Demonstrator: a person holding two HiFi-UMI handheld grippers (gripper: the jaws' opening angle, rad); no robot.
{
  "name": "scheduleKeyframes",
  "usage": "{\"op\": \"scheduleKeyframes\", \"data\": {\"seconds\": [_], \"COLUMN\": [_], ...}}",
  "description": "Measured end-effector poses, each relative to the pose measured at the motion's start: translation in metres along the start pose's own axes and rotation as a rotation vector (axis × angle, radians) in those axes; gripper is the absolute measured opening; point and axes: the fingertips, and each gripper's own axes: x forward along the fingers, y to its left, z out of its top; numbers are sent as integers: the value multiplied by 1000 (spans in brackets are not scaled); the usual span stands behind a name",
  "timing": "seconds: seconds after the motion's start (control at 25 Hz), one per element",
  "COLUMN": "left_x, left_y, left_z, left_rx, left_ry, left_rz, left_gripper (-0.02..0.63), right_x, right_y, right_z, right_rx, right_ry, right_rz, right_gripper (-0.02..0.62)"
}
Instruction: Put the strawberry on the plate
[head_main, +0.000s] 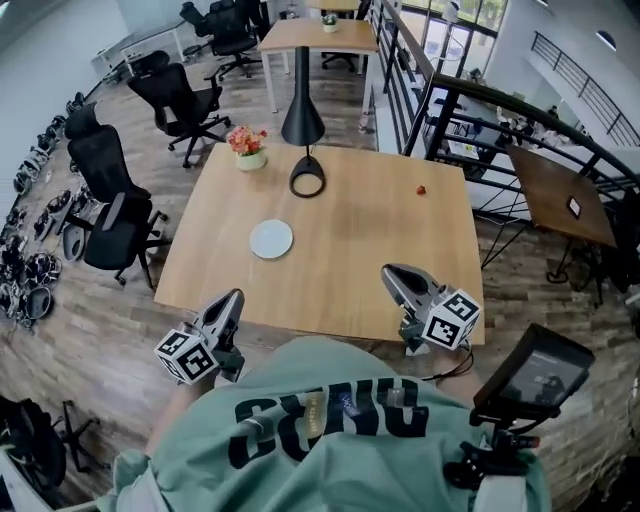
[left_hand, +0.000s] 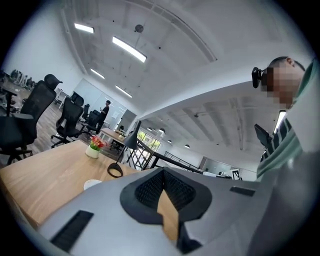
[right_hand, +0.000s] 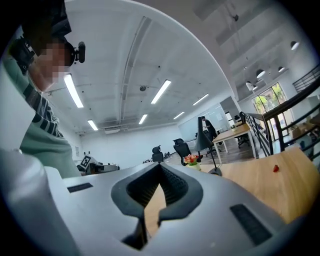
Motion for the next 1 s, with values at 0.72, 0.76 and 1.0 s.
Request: {"op": "scheduleKeyframes", "data": {"seconds": [0.72,0.76,1.0], "left_x": [184,188,198], "left_y": [-76,-69,-7], "left_z": [-28,-25,2], "left_rx": [25,21,30], "left_ry": [119,121,115], "left_rz": [2,-7,-108], "left_gripper": [2,2,2], "right_x": [-65,-60,-12], "right_y": [-172,-174,-172], "right_z": [17,16,23], "right_rx": [110,106,42], "right_ry": [-37,-34,-29], "right_rz": [25,17,-76], "right_gripper": [5,5,5]}}
